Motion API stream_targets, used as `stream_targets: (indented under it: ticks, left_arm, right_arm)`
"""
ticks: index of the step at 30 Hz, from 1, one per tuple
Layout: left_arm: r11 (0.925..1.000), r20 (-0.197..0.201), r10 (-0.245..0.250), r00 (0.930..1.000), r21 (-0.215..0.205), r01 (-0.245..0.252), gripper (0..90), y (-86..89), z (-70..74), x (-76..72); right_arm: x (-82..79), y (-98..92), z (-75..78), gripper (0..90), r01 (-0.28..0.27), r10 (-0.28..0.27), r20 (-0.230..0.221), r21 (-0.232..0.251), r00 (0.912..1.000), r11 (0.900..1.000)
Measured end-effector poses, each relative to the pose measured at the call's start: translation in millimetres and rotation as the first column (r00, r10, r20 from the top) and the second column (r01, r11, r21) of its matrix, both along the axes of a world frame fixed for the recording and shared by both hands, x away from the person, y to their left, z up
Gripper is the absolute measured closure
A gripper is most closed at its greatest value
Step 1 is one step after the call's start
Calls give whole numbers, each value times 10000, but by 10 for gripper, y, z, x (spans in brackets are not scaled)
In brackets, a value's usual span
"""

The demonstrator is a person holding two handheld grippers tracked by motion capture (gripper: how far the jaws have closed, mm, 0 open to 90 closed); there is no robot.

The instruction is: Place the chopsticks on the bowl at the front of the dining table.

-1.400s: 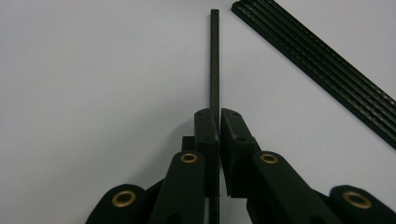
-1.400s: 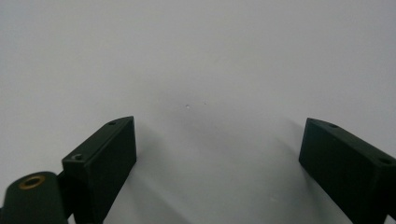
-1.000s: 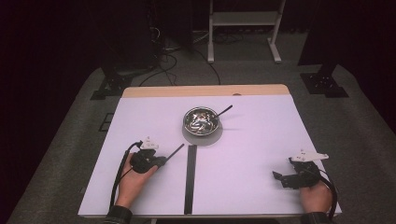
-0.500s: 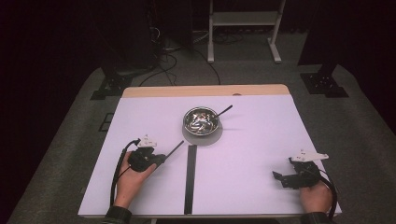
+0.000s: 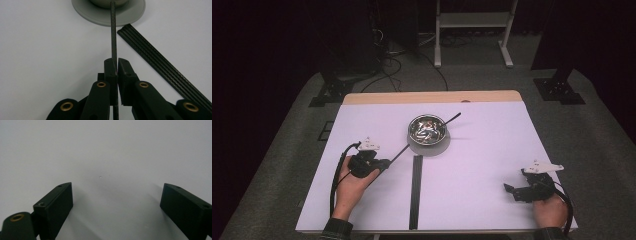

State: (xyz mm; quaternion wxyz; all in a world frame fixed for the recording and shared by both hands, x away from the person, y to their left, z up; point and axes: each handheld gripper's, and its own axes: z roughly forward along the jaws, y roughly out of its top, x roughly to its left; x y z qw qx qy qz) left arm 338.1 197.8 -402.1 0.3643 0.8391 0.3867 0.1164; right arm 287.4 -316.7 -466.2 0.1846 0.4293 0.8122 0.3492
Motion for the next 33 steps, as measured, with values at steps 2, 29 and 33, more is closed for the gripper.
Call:
stream_targets:
  ticks: [2, 29, 33]
  left_arm:
    - [10000, -3, -4, 10000, 14, 4, 867, -11, 28, 18]
    - [9997, 207, 95, 9997, -220, -90, 867, -240, 355, 304]
    - [9999, 237, 97, 9997, -136, -94, 867, -285, 370, 354]
  right_arm:
    - [0, 0, 0, 94, -1, 1, 2, -1, 10000, 10000]
    - [0, 0, 0, 94, 0, 0, 0, -3, 10000, 10000]
    - [1, 0, 0, 94, 0, 0, 0, 1, 10000, 10000]
